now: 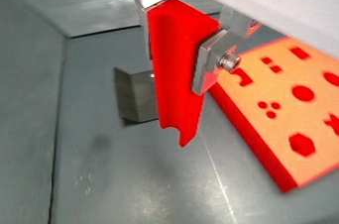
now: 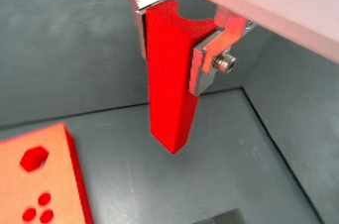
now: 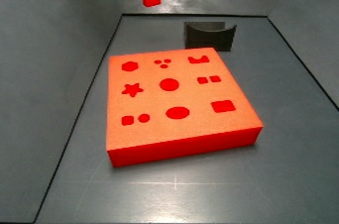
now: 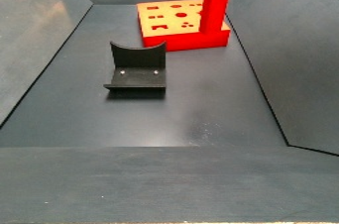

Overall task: Pick up the arch object. Move up. Place the arch object on the fixture. Regrasp the arch object. Rotate the arch object. Move to above the board. Insert the arch object.
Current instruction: Rotate the arch object.

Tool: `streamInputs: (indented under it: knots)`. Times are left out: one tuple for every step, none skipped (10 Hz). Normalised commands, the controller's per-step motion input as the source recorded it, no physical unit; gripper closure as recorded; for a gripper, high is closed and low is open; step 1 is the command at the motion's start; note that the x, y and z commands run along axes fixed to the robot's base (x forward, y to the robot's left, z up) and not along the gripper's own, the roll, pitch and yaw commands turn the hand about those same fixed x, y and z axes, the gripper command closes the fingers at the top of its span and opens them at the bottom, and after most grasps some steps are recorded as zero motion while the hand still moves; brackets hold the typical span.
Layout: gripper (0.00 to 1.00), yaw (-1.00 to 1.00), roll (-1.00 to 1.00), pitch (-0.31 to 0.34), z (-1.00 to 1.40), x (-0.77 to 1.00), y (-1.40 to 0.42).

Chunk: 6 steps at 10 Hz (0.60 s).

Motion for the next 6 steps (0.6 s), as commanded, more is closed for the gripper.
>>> streamInputs:
  knots:
    - [1.00, -1.00, -0.08, 0.051, 0.00, 0.00, 0.01]
    - [1.00, -1.00, -0.08, 0.056, 0.00, 0.00, 0.01]
    - [1.00, -1.00, -0.10, 0.069, 0.00, 0.00, 0.01]
    - [1.00, -1.00, -0.12, 0.082, 0.00, 0.00, 0.01]
    - [1.00, -0.86, -0.15, 0.097, 0.01, 0.01, 0.01]
    - [1.00, -0.70, -0.15, 0.096, 0.01, 0.01, 0.01]
